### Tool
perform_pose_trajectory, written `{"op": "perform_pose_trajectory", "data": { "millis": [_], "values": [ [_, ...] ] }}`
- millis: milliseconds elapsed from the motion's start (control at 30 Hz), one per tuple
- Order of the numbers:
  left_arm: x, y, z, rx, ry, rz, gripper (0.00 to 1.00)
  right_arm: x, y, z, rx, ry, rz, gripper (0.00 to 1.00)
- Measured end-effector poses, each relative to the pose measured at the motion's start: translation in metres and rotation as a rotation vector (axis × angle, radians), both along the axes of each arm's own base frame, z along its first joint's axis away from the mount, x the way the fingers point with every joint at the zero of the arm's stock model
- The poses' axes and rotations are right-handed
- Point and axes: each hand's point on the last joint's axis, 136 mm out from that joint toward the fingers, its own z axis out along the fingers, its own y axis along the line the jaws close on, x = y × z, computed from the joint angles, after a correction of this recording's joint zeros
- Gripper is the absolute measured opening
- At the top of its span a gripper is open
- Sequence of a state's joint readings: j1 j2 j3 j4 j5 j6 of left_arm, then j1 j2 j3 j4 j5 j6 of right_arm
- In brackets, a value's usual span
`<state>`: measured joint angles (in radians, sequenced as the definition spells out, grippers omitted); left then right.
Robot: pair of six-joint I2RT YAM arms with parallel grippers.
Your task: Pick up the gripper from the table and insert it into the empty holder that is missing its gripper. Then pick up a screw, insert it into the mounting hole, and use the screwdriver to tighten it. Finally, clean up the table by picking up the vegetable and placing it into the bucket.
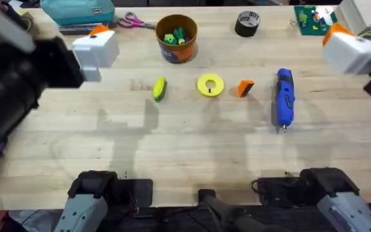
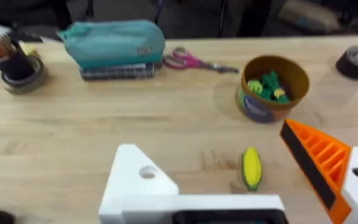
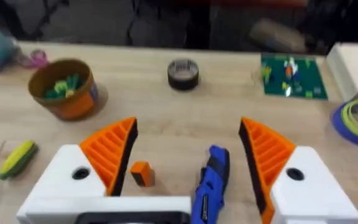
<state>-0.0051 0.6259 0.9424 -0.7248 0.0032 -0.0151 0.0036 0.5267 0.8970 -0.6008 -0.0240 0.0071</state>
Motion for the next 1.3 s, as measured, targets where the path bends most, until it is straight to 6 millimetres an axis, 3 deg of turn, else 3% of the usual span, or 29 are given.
{"op": "perform_pose_trajectory", "data": {
  "millis": [167, 367, 633, 1033, 1167, 1300],
  "values": [
    [0.016, 0.0, -0.019, 0.001, 0.188, 0.0, 0.986, 0.014, 0.0, -0.018, -0.001, 0.234, 0.0, 0.997],
    [0.028, 0.0, -0.058, 0.002, 0.412, 0.0, 0.986, 0.028, 0.0, -0.051, -0.002, 0.496, 0.0, 0.997],
    [0.032, 0.0, -0.104, 0.003, 0.618, 0.0, 0.986, 0.027, 0.0, -0.1, -0.003, 0.763, 0.0, 0.997],
    [0.035, -0.004, -0.12, 0.008, 0.683, -0.014, 0.986, 0.029, 0.0, -0.105, -0.003, 0.784, 0.0, 0.998],
    [0.038, -0.027, -0.128, 0.035, 0.714, -0.088, 0.986, 0.029, 0.0, -0.105, -0.003, 0.784, 0.0, 0.997],
    [0.041, -0.055, -0.15, 0.05, 0.794, -0.148, 0.986, 0.029, 0.0, -0.105, -0.003, 0.784, 0.0, 0.997]
  ]
}}
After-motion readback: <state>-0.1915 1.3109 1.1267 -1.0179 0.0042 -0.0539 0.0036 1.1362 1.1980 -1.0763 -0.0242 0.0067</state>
